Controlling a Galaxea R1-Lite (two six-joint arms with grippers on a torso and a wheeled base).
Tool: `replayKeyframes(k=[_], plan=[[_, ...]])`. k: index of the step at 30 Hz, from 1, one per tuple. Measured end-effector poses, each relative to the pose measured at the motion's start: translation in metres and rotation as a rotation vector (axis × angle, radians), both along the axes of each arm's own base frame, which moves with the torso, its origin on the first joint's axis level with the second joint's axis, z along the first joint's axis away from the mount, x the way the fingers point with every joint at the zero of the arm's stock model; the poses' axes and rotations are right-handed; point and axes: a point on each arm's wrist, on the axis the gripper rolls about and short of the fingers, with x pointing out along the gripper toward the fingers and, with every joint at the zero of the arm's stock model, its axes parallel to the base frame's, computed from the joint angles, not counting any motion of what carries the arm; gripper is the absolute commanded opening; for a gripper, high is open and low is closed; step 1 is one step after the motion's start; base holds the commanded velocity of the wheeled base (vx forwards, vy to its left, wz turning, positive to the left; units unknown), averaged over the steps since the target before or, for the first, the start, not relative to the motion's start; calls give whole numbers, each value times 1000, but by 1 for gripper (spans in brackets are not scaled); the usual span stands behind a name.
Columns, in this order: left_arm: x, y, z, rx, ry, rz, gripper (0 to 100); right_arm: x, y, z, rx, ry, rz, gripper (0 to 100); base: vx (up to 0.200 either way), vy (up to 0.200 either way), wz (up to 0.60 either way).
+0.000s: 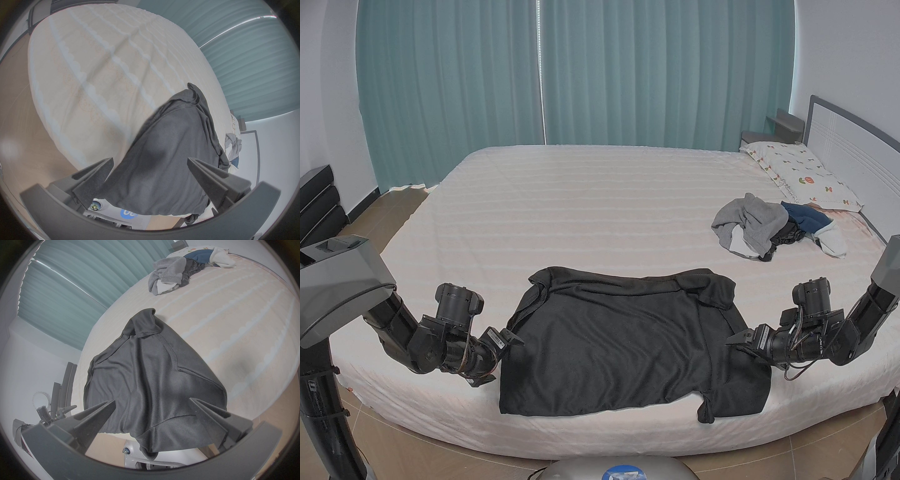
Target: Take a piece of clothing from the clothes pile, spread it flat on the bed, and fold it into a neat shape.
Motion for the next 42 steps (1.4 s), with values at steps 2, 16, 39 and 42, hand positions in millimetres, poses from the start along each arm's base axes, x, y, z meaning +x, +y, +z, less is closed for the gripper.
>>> replayKeyframes(k=[2, 16, 39, 42], plan=[[0, -3, 1, -8, -3, 2, 100, 0, 0, 0, 0, 0, 0, 100, 0, -100, 0], [-3, -8, 3, -11, -1, -10, 100, -2, 3, -2, -2, 8, 9, 100, 0, -157, 0], [-56, 24, -14, 278, 43, -364, 100, -2, 3, -5, 5, -11, 4, 100, 0, 0, 0], [-61, 26, -17, 293, 63, -375, 100, -2, 3, -7, 3, -5, 5, 100, 0, 0, 0]])
